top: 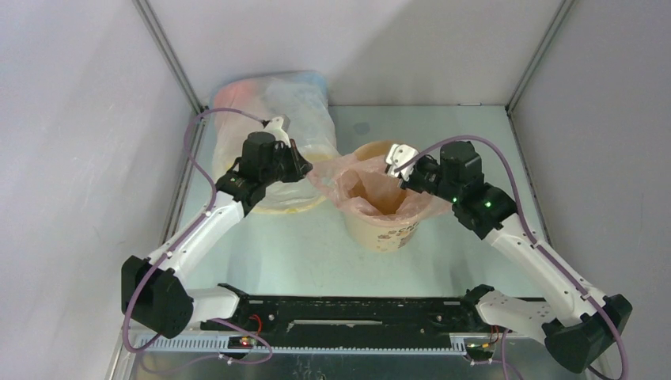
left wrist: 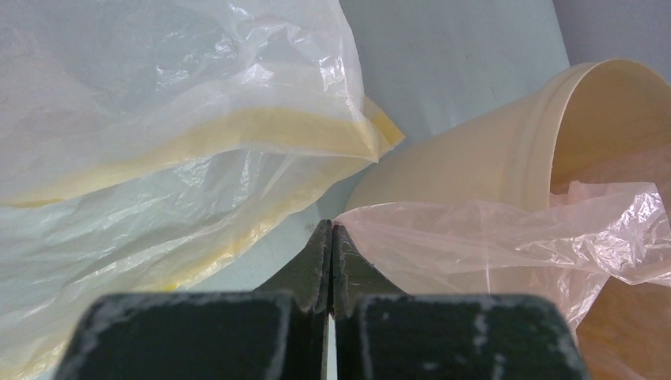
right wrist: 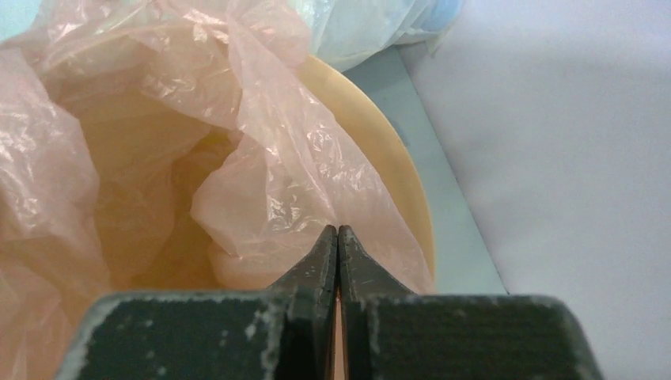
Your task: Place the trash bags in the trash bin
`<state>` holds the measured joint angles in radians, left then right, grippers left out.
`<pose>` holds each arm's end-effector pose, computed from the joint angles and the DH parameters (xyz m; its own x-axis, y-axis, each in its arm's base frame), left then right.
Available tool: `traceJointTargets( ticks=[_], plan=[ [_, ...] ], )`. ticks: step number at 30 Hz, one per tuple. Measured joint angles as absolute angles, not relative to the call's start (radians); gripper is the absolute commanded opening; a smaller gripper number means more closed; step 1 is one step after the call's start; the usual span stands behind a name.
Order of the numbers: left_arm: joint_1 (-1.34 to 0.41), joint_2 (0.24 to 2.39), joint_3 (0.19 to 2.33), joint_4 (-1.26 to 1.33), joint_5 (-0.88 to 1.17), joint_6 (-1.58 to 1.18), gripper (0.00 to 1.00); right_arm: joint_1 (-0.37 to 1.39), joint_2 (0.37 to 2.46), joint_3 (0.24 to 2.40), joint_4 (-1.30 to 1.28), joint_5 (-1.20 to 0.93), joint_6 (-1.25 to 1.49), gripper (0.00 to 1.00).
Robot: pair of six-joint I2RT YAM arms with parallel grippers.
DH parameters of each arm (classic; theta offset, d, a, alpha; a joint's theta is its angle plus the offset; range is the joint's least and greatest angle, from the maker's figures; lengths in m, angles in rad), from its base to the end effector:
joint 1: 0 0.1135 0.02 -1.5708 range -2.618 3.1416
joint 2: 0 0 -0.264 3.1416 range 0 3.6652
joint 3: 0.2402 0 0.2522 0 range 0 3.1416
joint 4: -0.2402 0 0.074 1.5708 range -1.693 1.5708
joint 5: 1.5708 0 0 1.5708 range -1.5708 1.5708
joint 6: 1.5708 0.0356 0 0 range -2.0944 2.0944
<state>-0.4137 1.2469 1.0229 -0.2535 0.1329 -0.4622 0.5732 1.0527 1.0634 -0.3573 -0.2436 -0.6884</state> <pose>0.2593 -0.1190 0.3176 -0.6024 -0.2182 -0.7678 0.2655 0.8524 -0.4505 0.1933 0.1350 0.3686 0.2350 -0.5821 -0.7784 -0.7350 0.4176 -0.5342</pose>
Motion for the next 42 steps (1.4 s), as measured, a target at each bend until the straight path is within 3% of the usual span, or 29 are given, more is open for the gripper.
traceJointTargets(
  ticks=[10, 25, 33, 40, 42],
  plan=[
    [-0.412, 1.273, 1.031, -0.250, 0.137, -0.462, 0.00, 0.417, 1.075, 1.071, -0.221, -0.381, -0.524, 0.00],
    [-0.409, 1.387, 1.089, -0.249, 0.138, -0.460, 0.00, 0.270, 1.345, 1.183, -0.102, -0.498, -0.253, 0.00],
    [-0.409, 1.420, 1.085, -0.245, 0.148, -0.459, 0.00, 0.214, 1.532, 1.271, -0.116, -0.544, -0.137, 0.00],
    [-0.410, 1.420, 1.056, -0.196, 0.192, -0.462, 0.00, 0.146, 1.560, 1.274, -0.145, -0.603, -0.019, 0.00],
    [-0.412, 1.420, 1.041, -0.175, 0.207, -0.463, 0.00, 0.134, 1.560, 1.275, -0.153, -0.609, 0.007, 0.04]
  ],
)
